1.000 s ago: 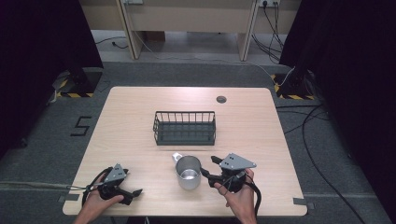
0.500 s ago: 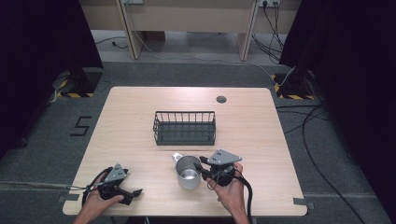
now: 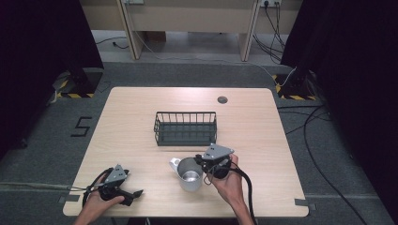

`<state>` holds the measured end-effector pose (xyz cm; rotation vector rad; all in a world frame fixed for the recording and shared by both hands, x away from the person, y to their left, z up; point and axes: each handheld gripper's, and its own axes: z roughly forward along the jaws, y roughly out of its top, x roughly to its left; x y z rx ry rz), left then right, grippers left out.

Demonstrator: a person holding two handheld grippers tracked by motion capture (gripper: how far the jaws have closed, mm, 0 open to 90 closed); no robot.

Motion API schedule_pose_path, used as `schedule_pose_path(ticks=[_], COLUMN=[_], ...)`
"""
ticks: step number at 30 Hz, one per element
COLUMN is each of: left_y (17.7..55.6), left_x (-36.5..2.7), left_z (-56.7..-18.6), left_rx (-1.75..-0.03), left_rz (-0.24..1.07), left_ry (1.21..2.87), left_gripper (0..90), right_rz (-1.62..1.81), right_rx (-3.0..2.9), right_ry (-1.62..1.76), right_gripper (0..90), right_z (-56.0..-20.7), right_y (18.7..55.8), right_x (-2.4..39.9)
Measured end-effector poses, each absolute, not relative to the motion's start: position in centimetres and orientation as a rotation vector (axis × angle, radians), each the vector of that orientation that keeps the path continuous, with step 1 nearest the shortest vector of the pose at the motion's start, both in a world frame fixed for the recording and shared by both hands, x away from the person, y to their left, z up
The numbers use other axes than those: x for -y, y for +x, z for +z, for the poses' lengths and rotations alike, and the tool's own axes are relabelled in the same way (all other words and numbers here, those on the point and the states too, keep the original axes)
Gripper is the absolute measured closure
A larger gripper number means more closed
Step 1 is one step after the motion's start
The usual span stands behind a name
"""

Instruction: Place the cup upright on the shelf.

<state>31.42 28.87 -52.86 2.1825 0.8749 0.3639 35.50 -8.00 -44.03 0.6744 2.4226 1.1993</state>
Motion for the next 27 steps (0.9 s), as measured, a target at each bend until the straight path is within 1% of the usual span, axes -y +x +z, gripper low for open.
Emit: schedule_pose_path(ticks=[10,13,14,15,16,17,18,19,20,21,23,24,27], left_y=[31.4,31.4,31.4,31.4,31.4,31.4,31.4,31.4,31.4,31.4,31.4,31.4,31.4], left_x=[-28.9,-28.9,-28.9,-28.9,-28.9,-28.9,-28.9,-28.9,-28.9,-28.9,-28.9,-28.9,-28.9], left_z=[-52.9,-52.9,-52.9,-52.9,-52.9,-52.9,-52.9,-52.9,-52.9,-52.9,-52.9,-52.9,-52.9], left_rx=[-0.873,-0.875,-0.875,-0.875,-0.875,-0.875,-0.875,-0.875,-0.875,-0.875,-0.875,-0.875,-0.875], left_rz=[0.365,0.364,0.363,0.363,0.363,0.363,0.363,0.363,0.364,0.363,0.364,0.363,0.364], left_ry=[2.183,2.183,2.183,2.183,2.183,2.183,2.183,2.183,2.183,2.182,2.183,2.182,2.183], left_gripper=[0.0,0.0,0.0,0.0,0.0,0.0,0.0,0.0,0.0,0.0,0.0,0.0,0.0], right_rz=[1.191,1.245,1.304,1.304,1.357,1.357,1.4,1.4,1.46,1.46,1.529,1.552,1.557], right_rx=[-2.486,-2.49,-2.458,-2.458,-2.426,-2.426,-2.389,-2.389,-2.349,-2.349,-2.318,-2.276,-2.265], right_ry=[0.543,0.539,0.576,0.576,0.626,0.626,0.662,0.662,0.7,0.7,0.727,0.754,0.734], right_gripper=[85.3,80.2,68.1,68.1,55.5,55.5,41.3,41.3,29.8,29.8,21.5,14.7,15.0], right_z=[-43.6,-43.5,-43.3,-43.3,-43.3,-43.3,-43.5,-43.5,-43.8,-43.8,-44.2,-44.9,-45.4], right_y=[37.1,37.6,37.4,37.4,36.9,36.9,36.0,36.0,35.0,35.0,34.1,33.2,32.5], right_x=[7.6,7.8,8.1,8.1,8.4,8.4,8.6,8.6,8.8,8.8,9.0,9.1,9.2])
